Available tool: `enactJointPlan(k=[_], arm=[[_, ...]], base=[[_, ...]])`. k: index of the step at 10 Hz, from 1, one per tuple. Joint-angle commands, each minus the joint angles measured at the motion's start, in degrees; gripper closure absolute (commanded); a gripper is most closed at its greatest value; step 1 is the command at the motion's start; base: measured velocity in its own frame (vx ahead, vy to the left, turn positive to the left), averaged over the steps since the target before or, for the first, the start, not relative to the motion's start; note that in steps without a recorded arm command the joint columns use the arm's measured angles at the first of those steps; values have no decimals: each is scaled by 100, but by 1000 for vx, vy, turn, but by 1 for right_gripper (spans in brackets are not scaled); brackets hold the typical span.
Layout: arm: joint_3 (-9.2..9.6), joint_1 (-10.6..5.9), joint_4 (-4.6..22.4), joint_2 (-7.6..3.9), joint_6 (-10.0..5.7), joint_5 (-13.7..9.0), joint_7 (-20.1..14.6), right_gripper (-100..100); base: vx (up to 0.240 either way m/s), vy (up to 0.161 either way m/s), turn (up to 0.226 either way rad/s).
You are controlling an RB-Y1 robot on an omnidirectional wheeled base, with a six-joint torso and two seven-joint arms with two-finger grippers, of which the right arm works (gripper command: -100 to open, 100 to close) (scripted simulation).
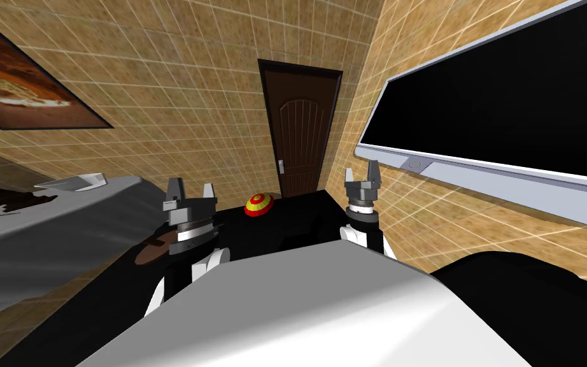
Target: Pull the door open
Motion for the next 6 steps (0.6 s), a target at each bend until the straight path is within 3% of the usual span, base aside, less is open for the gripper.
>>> enactJointPlan(k=[1,6], arm=[[39,-93,164,-41,15,81,101,-100],[157,-376,665,-140,60,327,408,-100]], base=[[92,-16,-81],[176,25,-75]])
